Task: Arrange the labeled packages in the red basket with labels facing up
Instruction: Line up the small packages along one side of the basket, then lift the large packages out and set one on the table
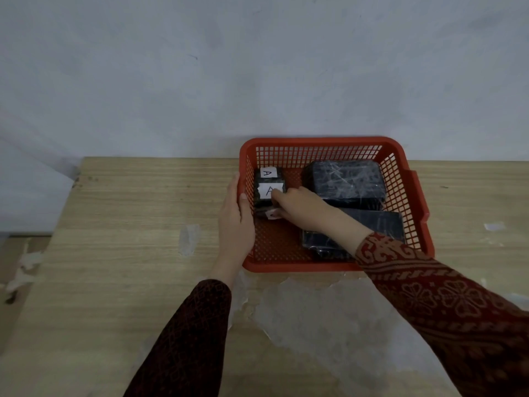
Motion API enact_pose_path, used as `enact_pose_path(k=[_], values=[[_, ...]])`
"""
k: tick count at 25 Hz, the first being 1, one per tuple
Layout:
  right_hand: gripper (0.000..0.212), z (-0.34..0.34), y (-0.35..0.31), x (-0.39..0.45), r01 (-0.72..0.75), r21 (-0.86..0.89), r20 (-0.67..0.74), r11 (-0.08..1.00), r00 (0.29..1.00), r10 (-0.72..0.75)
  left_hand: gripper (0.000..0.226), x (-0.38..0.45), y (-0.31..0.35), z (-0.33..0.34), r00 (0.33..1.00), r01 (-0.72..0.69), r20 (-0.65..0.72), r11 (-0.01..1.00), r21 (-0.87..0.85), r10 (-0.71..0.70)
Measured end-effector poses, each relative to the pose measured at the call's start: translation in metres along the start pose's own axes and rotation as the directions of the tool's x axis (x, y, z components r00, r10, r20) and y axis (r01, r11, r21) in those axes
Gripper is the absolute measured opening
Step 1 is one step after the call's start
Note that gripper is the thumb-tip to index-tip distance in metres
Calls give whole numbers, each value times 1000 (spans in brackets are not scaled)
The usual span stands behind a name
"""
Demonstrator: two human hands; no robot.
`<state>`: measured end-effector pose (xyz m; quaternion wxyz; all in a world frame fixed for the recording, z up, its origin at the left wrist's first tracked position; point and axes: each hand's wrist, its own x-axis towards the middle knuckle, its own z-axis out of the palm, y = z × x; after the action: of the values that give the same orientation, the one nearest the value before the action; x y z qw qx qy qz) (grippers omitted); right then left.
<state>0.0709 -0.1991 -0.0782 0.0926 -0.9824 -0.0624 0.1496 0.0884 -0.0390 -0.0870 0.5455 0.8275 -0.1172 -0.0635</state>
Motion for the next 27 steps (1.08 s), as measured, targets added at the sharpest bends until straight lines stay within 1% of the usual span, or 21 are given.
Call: enact_pose_path(k=[2,4,6,9,13,15,17,19,21,23,25,26,27], values=[[25,7,-4,0,-34,-129,-76,991,997,24,45,1,0,0,1000,-11,-6,1000,-1,11],[25,12,-8,-3,-66,-170,-146,983,988,42,45,1,-1,0,1000,-16,-15,1000,1,16],[27,15,-12,-8,-63,-140,-185,988,982,36,45,1,-1,0,1000,-18,-15,1000,1,18],[32,14,-13,-9,-65,-105,-158,992,986,47,45,1,-1,0,1000,-13,-11,1000,0,13],[25,15,-16,-5,-129,-163,-185,978,978,98,45,1,-1,0,1000,-19,-17,1000,12,19],[25,17,-20,-4,-140,-146,-205,979,973,109,45,2,-1,0,1000,-25,-18,1000,15,26],[29,16,-21,-9,-116,-95,-216,989,972,94,45,2,-2,1,999,-31,-16,999,18,31],[36,13,-17,-20,-41,-35,-224,999,974,32,44,1,-3,1,998,-44,-49,998,35,46],[41,11,-10,-41,21,21,-243,1000,970,-15,41,-1,-4,0,991,-88,-99,994,67,94],[46,12,4,-66,21,68,-250,997,968,-4,36,-3,-3,0,980,-140,-122,983,123,155],[56,16,23,-94,-40,95,-202,995,978,58,32,-5,0,-1,966,-191,-137,960,205,222],[64,17,34,-108,-87,98,-163,991,981,102,31,-6,4,-1,951,-239,-129,934,265,280],[71,16,45,-119,-137,94,-120,986,982,147,29,-7,8,-1,931,-303,-94,888,345,354]])
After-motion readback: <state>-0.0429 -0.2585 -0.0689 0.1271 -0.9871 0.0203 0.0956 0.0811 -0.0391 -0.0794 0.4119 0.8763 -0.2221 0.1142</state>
